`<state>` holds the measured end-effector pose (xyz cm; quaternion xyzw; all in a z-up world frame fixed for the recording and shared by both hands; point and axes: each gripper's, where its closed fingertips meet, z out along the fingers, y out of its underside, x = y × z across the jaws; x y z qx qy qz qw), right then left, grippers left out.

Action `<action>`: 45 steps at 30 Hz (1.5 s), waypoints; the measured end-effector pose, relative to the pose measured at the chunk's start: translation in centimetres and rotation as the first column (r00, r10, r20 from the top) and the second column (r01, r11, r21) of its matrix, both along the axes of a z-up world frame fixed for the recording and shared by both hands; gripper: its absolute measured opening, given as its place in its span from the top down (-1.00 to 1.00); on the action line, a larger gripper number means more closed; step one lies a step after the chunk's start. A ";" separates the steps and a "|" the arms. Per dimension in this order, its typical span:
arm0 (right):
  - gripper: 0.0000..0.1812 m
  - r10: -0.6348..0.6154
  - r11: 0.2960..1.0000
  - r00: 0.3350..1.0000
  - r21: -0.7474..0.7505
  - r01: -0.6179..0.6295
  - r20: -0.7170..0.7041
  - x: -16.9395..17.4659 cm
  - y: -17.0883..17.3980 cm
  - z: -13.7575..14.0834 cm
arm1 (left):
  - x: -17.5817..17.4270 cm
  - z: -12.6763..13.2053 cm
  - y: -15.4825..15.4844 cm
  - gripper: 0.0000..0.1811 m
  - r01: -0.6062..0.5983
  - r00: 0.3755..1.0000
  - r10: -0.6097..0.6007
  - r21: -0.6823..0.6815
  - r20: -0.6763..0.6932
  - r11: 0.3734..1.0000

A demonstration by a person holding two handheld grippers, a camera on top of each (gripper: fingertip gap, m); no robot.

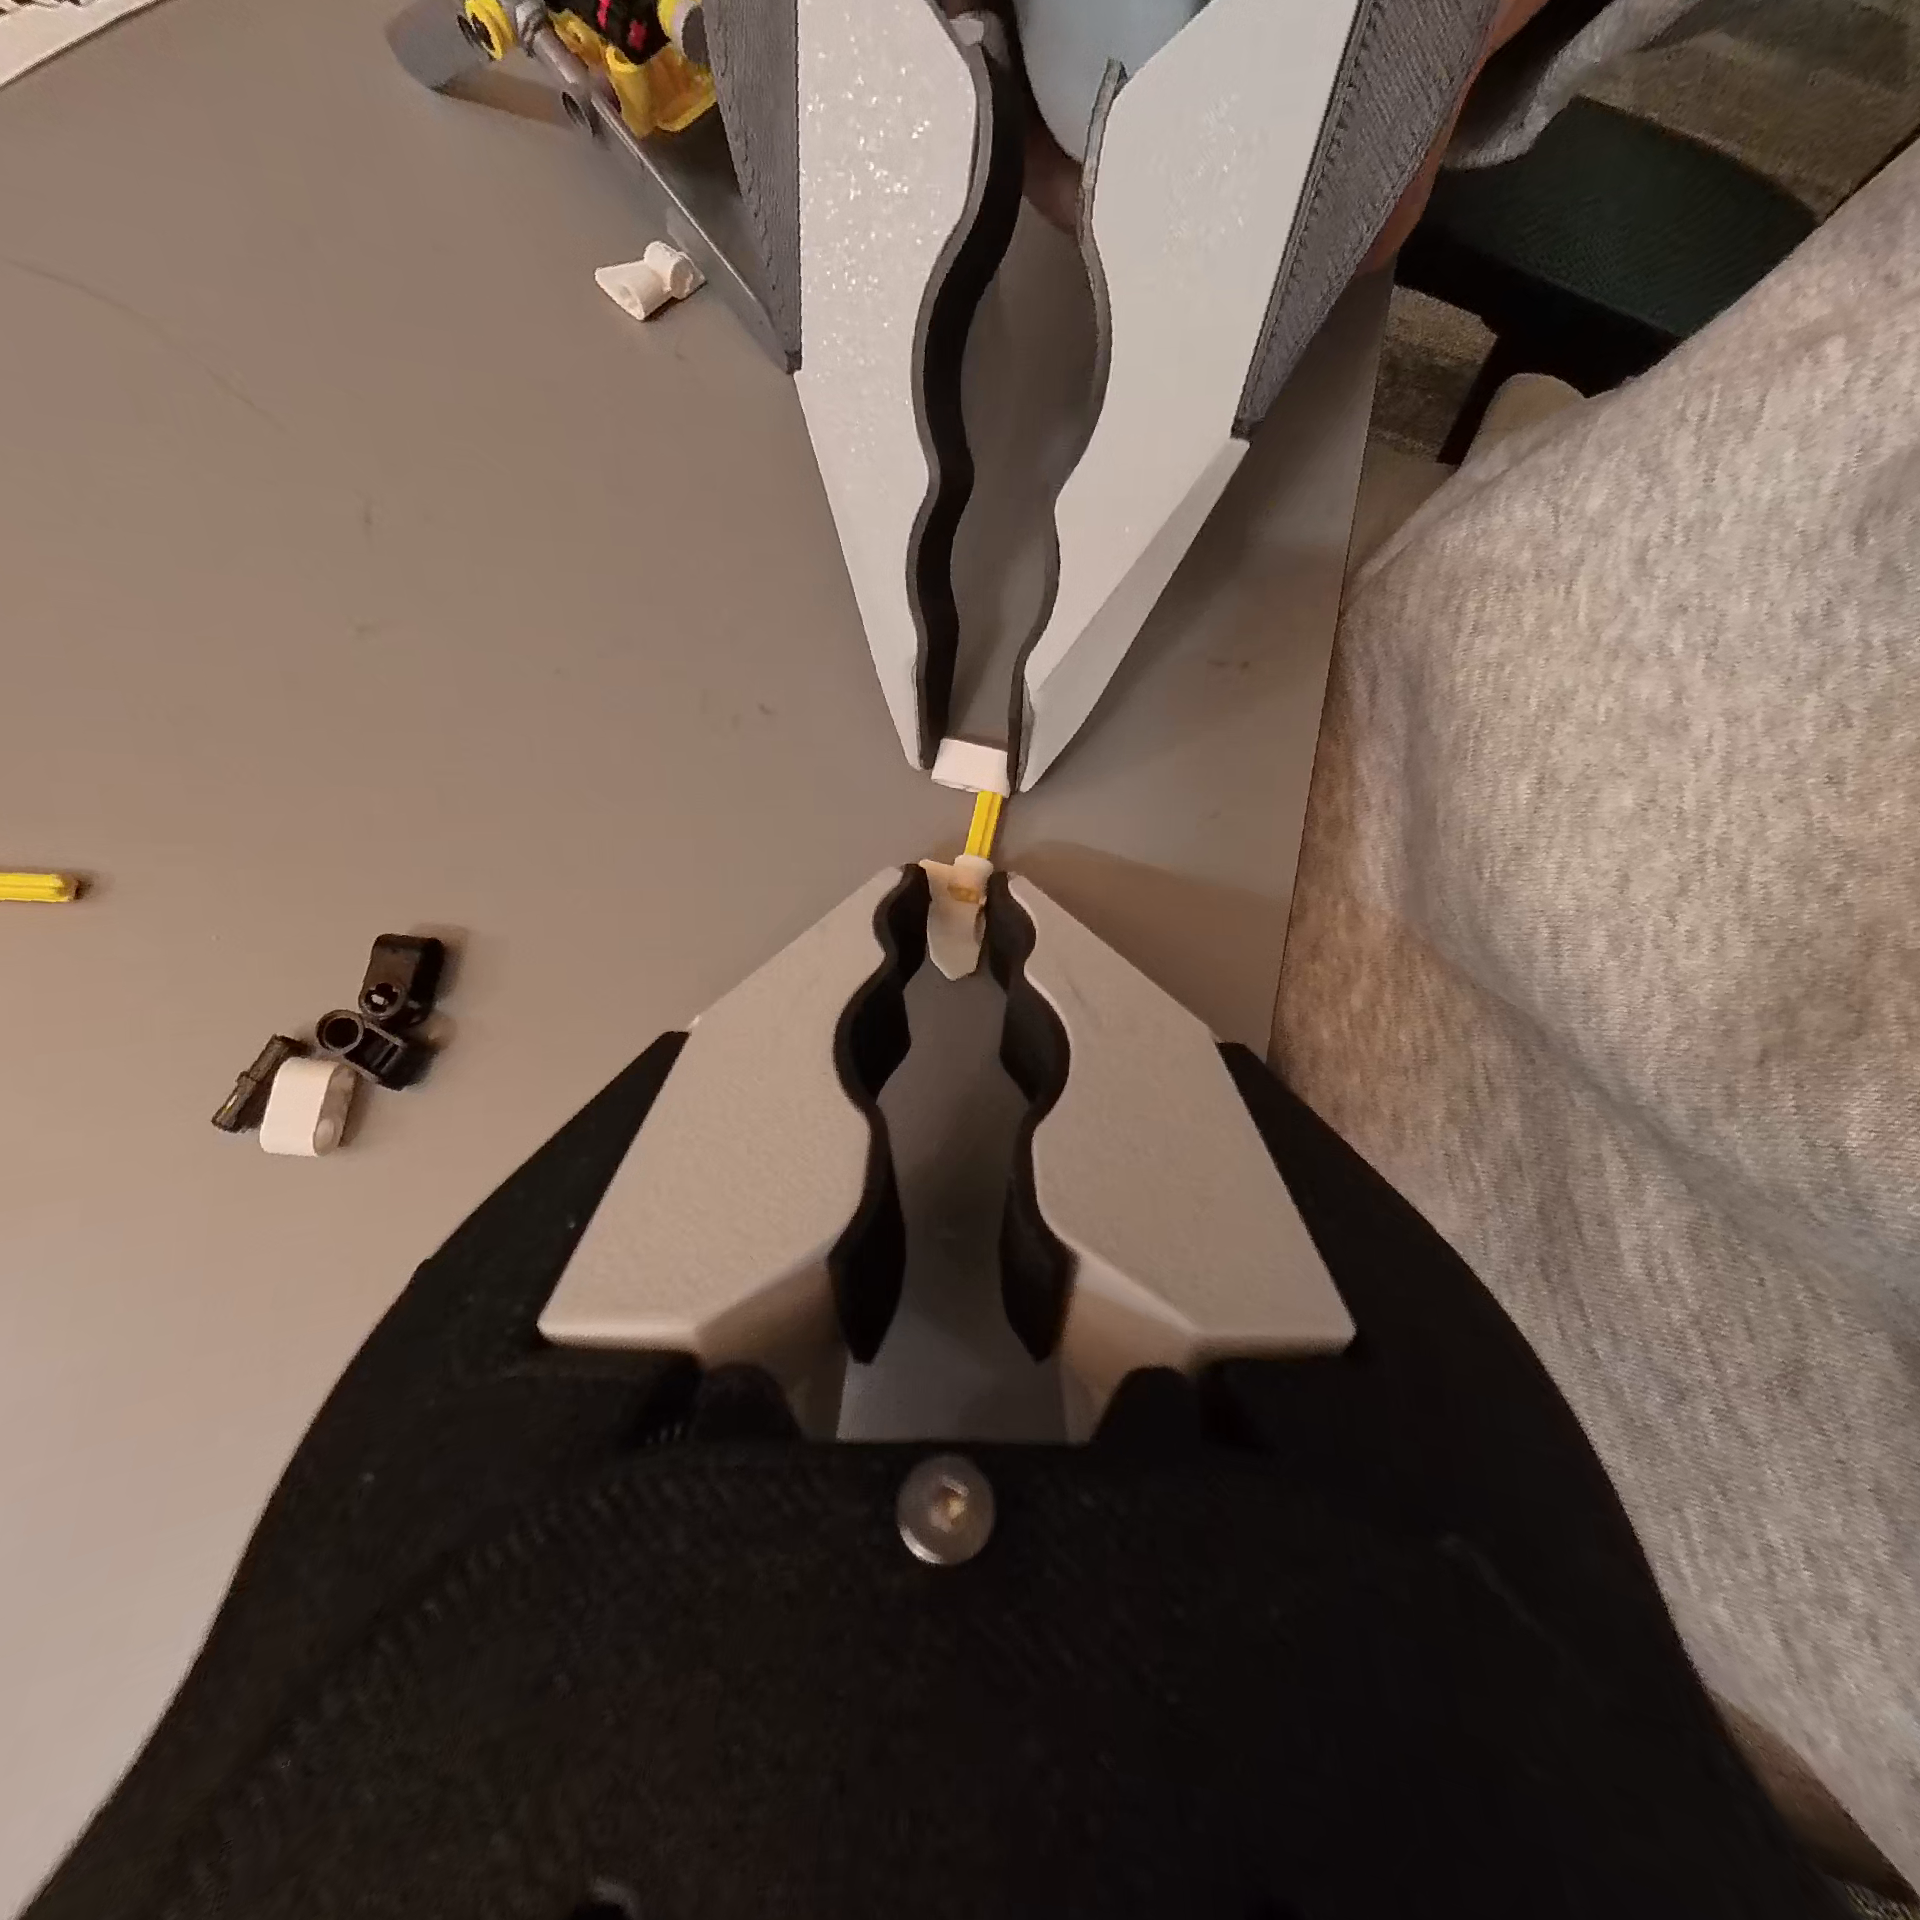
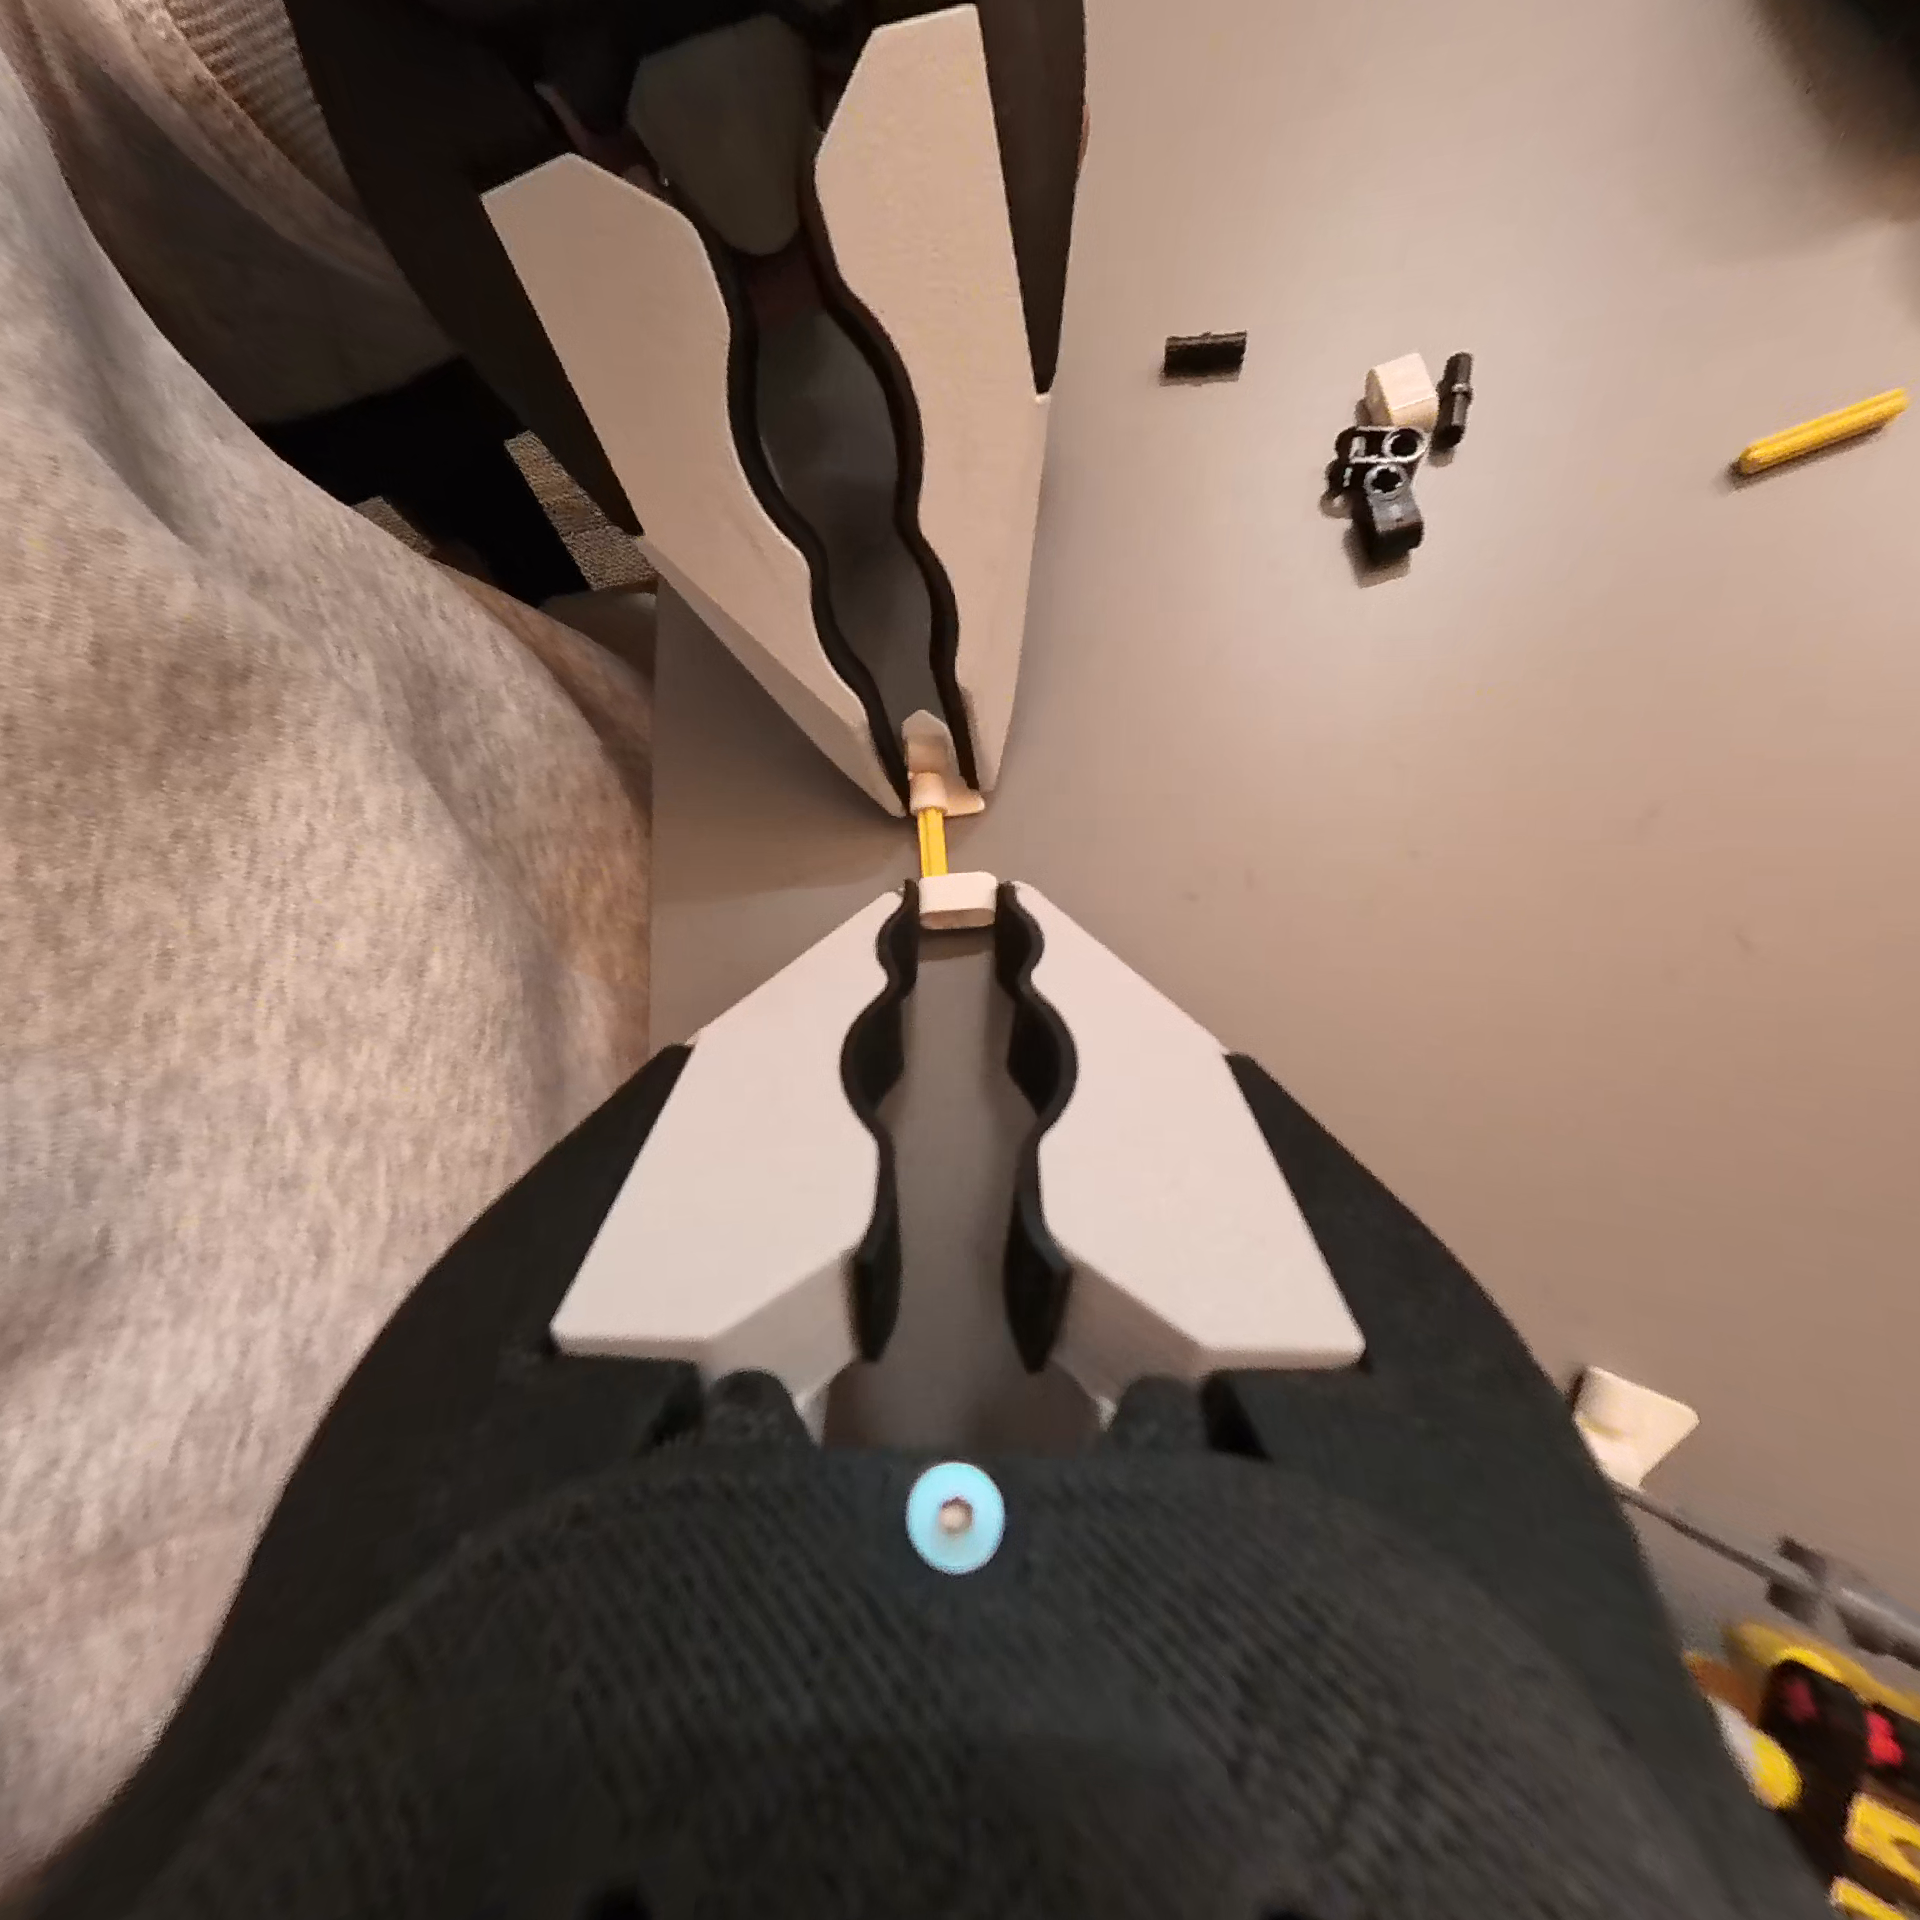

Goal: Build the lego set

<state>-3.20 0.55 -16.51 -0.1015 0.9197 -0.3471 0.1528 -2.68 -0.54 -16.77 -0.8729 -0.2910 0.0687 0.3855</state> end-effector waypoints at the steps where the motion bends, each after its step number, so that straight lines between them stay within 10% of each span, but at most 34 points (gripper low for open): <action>1: 0.87 -0.001 1.000 1.000 -0.002 0.001 -0.002 0.0 0.0 0.0 | 0.0 0.0 0.0 0.89 0.000 1.000 0.000 0.000 0.000 1.000; 34: 0.83 -0.078 0.996 0.996 -0.039 0.077 -0.031 -0.9 0.4 -0.1 | 0.2 0.0 0.7 0.88 0.008 1.000 -0.009 -0.015 -0.010 1.000; 45: 0.69 -0.028 1.000 0.959 -0.017 0.025 -0.282 -1.8 1.5 -0.3 | 0.1 -0.1 0.7 0.88 0.008 1.000 -0.008 -0.014 -0.008 1.000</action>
